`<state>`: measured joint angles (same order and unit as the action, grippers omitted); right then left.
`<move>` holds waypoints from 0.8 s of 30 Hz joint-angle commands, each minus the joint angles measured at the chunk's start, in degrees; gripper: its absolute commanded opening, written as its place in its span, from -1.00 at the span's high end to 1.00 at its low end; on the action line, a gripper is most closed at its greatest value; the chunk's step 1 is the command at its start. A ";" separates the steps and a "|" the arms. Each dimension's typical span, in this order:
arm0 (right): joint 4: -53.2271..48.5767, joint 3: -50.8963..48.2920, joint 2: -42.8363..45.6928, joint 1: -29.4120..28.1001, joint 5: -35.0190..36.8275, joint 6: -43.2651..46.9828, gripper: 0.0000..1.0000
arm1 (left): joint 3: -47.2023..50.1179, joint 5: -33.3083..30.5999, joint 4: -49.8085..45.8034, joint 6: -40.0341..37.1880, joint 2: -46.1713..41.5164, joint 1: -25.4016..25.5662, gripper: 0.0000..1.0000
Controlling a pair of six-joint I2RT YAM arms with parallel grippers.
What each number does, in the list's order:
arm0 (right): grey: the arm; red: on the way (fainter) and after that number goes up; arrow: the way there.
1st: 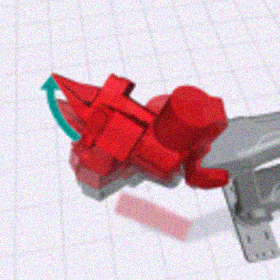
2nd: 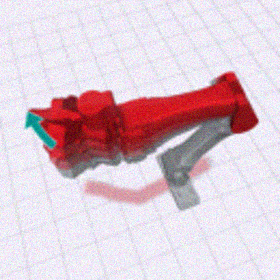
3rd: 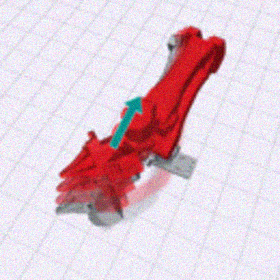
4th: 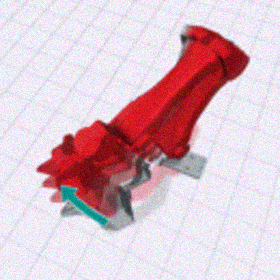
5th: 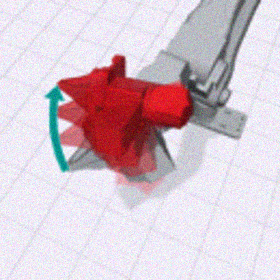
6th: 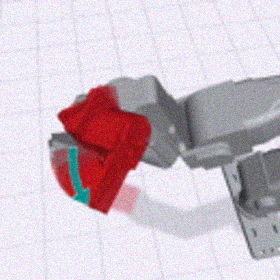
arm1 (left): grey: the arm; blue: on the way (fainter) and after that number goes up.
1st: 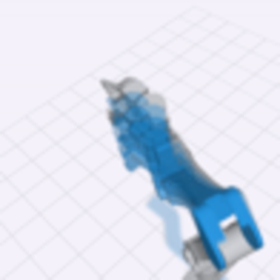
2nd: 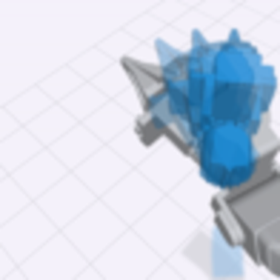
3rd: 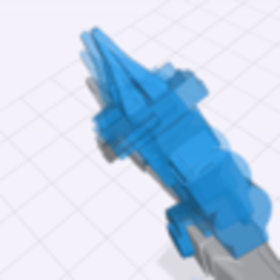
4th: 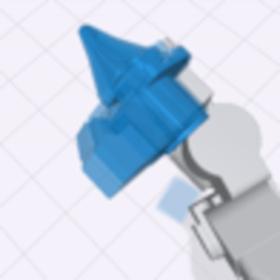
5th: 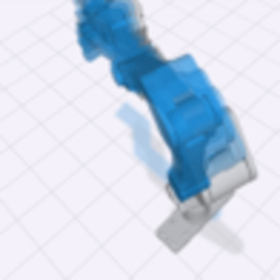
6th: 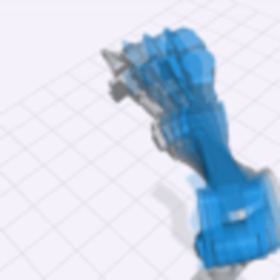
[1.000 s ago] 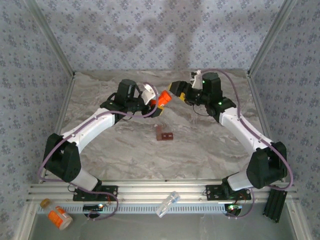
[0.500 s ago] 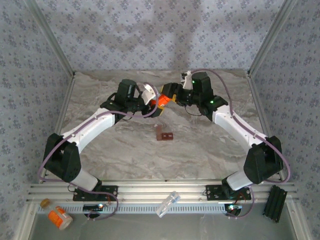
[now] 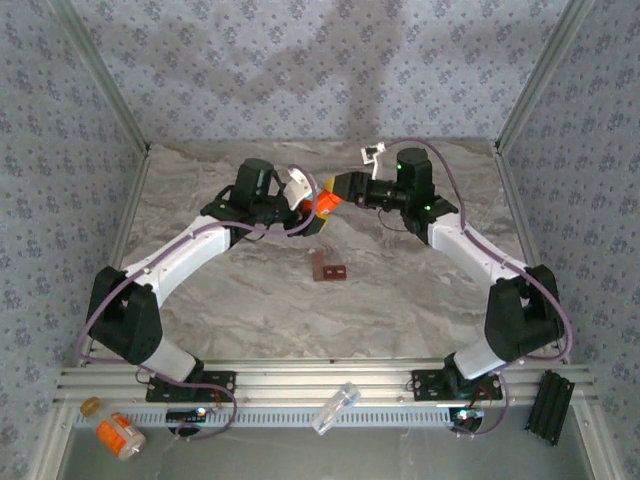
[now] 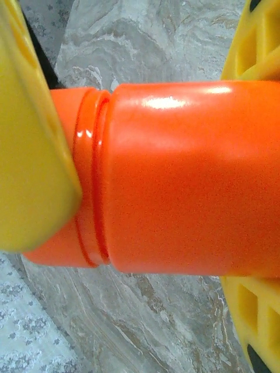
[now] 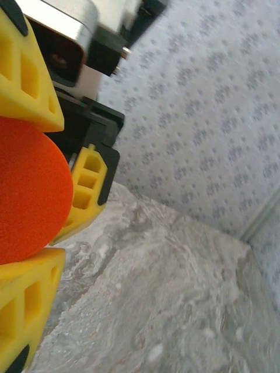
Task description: Sort the pills into containers
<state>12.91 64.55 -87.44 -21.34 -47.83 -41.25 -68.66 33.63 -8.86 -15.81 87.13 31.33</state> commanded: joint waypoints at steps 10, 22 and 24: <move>5.19 -3.60 2.43 4.63 0.86 -2.28 -0.73 | -2.54 3.04 0.01 -0.22 -1.06 0.20 1.00; -17.37 0.09 10.05 0.85 25.07 -11.66 -0.79 | -3.30 0.56 -1.11 -2.14 0.63 0.39 1.00; -17.80 1.40 9.03 -0.18 25.04 -11.27 -0.79 | -3.40 0.61 -1.12 -2.03 0.76 0.44 1.00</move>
<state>-0.27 62.96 -77.34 -20.16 -25.80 -51.77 -69.73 33.58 -10.17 -16.58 87.55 31.57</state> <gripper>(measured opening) 0.896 0.549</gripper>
